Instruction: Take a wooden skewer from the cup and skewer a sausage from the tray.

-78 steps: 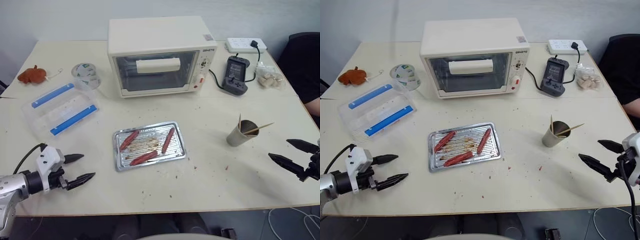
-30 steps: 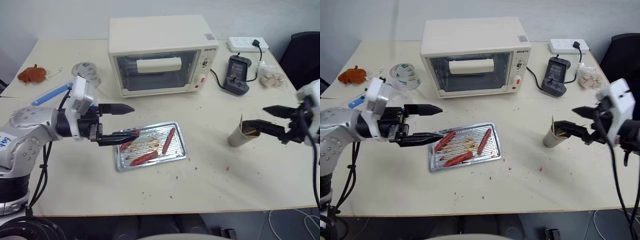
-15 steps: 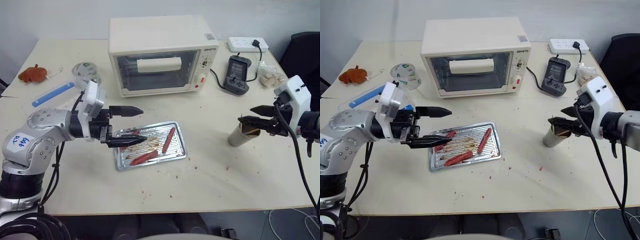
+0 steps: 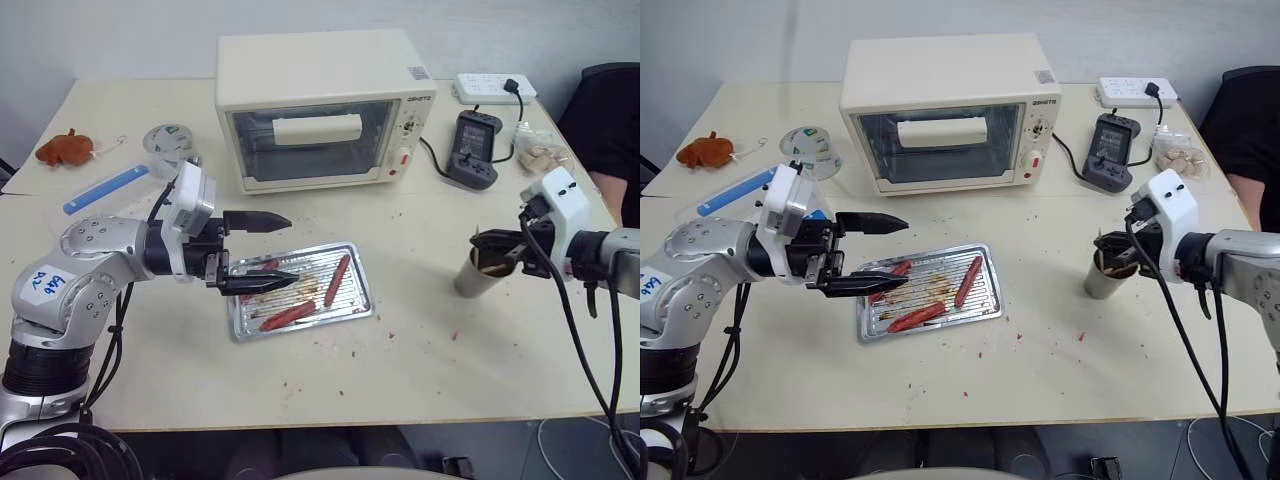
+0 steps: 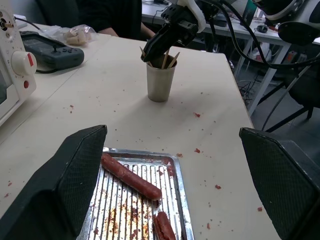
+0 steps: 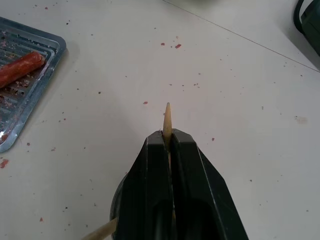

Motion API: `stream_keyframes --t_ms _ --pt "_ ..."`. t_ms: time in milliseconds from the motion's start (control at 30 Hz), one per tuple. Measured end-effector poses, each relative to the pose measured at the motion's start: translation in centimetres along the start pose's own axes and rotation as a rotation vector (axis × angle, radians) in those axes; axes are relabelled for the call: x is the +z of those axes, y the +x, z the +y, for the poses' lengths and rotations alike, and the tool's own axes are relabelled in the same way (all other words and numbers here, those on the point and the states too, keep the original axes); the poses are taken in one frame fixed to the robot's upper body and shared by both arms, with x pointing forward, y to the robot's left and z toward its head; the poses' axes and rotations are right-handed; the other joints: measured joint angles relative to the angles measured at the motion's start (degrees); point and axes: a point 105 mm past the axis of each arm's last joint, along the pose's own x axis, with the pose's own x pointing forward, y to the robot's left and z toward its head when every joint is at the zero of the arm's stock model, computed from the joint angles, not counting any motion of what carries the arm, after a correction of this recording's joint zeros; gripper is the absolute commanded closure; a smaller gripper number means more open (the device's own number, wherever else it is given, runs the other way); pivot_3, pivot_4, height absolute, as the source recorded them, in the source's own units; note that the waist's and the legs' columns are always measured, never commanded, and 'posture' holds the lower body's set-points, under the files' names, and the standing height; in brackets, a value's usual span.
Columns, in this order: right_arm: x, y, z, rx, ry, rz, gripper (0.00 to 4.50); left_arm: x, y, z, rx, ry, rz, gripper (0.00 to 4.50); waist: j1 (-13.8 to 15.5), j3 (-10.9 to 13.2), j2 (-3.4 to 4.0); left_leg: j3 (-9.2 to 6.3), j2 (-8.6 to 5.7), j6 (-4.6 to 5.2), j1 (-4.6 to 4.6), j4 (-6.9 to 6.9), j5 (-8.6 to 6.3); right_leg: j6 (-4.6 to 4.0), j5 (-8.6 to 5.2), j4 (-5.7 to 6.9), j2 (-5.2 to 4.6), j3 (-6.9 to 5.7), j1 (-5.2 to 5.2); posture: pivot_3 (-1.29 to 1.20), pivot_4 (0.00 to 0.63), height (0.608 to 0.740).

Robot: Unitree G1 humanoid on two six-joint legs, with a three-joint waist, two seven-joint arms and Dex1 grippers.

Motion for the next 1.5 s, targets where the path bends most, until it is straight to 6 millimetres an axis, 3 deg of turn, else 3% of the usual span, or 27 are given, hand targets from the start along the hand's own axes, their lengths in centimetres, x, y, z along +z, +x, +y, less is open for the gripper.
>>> stream_keyframes --t_ms 133,233,300,533,700,833,967,1033,1300,1500 --pt "0.1 -0.3 0.0 -0.005 0.01 0.005 4.49 0.0 0.2 0.0 -0.002 0.011 0.001 0.0 0.0 0.0 0.0 0.0 0.0 0.0 0.0 0.0 0.0 0.0 0.0 0.0 0.0 0.0 0.0 0.0 0.15 0.74" --pt "1.5 -1.0 -0.2 -0.02 0.012 -0.031 4.49 0.1 0.4 0.1 -0.007 0.018 -0.014 0.0 -0.1 0.0 0.0 0.0 0.0 0.0 0.0 0.0 0.0 0.0 0.0 0.02 0.0 0.0 -0.01 0.0 0.15 0.74" --pt "3.2 -1.8 -0.2 -0.026 0.007 -0.069 4.49 0.4 0.7 0.1 -0.01 0.026 -0.034 0.0 -0.1 0.0 0.02 -0.01 0.0 0.0 0.0 0.0 0.0 0.0 0.0 0.03 0.0 -0.01 -0.01 0.0 0.15 0.74" --pt "12.3 -6.4 1.2 -0.005 0.022 -0.347 4.49 0.5 2.0 0.5 0.004 0.041 -0.09 0.0 -0.1 0.0 0.05 -0.04 0.02 0.0 -0.01 -0.06 0.0 -0.06 -0.03 0.03 -0.01 -0.05 -0.05 0.0 0.15 0.74" --pt "16.2 -5.4 2.4 0.159 0.233 -0.542 4.49 1.9 3.2 1.8 0.117 0.038 -0.247 0.0 -0.2 0.0 0.04 -0.04 0.03 0.0 -0.03 -0.01 0.0 -0.02 -0.01 0.1 -0.03 -0.06 -0.06 0.0 0.15 0.74" --pt "15.9 -1.8 3.8 0.272 0.453 -0.59 4.49 3.0 3.2 3.4 0.279 0.03 -0.37 0.0 -0.2 0.0 0.06 -0.08 0.01 0.01 -0.3 -0.05 0.02 -0.03 -0.01 0.38 -0.07 -0.07 -0.42 0.0 0.15 0.74" --pt "14.7 0.8 5.0 0.31 0.609 -0.577 4.49 3.0 3.9 4.0 0.313 0.001 -0.425 0.0 -0.1 -0.1 0.27 -0.14 -0.02 -0.22 -1.37 0.3 0.22 0.0 0.03 1.15 -0.24 -0.2 -1.55 0.0 0.15 0.74" --pt "14.5 0.9 5.1 0.302 0.665 -0.59 4.49 2.9 4.1 4.5 0.328 -0.007 -0.437 0.0 0.0 -0.1 0.28 -0.3 -0.05 -0.29 -1.89 0.65 0.29 -0.01 0.03 1.32 -0.31 -0.42 -1.88 0.0 0.15 0.74" --pt "14.8 0.5 6.0 0.326 0.859 -0.593 4.49 3.0 5.8 4.6 0.287 0.002 -0.451 0.0 -0.6 -0.1 0.29 -0.22 -0.07 -0.05 -1.68 0.68 0.37 0.09 0.08 1.0 -0.15 -0.38 -1.68 0.0 0.15 0.74" --pt "15.1 0.7 6.8 0.335 0.885 -0.612 4.49 3.1 6.8 4.8 0.272 -0.011 -0.474 0.0 -0.2 -0.1 0.3 -0.27 -0.05 0.01 -1.69 0.66 0.42 0.07 0.08 1.03 -0.11 -0.37 -1.68 0.0 0.15 0.74"
